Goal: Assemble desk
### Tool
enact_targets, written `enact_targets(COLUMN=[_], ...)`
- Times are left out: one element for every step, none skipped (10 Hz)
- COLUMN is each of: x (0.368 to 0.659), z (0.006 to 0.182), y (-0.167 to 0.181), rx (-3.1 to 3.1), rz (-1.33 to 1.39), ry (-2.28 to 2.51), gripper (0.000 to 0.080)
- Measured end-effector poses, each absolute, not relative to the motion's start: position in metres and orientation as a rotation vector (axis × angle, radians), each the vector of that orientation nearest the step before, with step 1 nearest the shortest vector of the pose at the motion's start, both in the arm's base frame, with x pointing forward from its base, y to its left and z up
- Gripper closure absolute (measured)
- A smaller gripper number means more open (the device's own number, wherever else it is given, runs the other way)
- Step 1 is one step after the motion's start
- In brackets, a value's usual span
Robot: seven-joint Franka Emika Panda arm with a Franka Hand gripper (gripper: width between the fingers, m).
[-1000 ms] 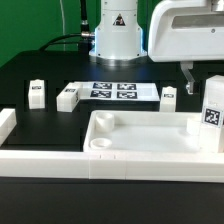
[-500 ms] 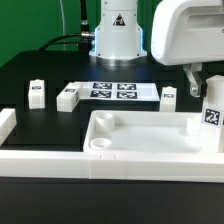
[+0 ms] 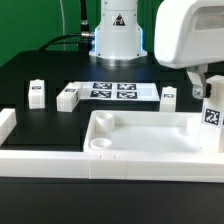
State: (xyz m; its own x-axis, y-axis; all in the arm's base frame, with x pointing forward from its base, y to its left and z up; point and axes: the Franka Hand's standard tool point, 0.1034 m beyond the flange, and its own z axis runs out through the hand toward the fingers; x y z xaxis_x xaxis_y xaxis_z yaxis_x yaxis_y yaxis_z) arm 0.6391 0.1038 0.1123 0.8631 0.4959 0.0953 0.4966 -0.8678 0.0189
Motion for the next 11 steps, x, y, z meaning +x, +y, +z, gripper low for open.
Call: enact_targets(x=[0.6391,0.6391,0.6391,0.6391,0.6391,0.6391,0.6394,0.6395,0.6397,0.6397,0.6397], z=[0.1123,0.1125,0.1125,0.1124,0.1124,0.1124,0.1126,0.1126,0.1126,0.1123,0.1121], y=[0.1038,0.1043,0.1042,0.1042,0.1044,0.1042,0.1027,0.1021,0.1012,0.1002,0.0998], rx=[-3.026,-3.030,-3.035,-3.035,-3.042,-3.072,-3.083,-3.092,-3.097,-3.095,-3.089], rz=[-0.152,-0.153,-0.152,-0.152,-0.152,-0.151,-0.147,-0.145,-0.142,-0.139,-0.136], ry=[-0.806,-0.788,-0.762,-0.763,-0.725,-0.543,-0.405,-0.272,-0.104,0.018,0.104], gripper=[0.0393,0.0515,0.0511,0.0511,0.0511,0.0511,0.0511,0.0511,0.0511,0.0510,0.0509])
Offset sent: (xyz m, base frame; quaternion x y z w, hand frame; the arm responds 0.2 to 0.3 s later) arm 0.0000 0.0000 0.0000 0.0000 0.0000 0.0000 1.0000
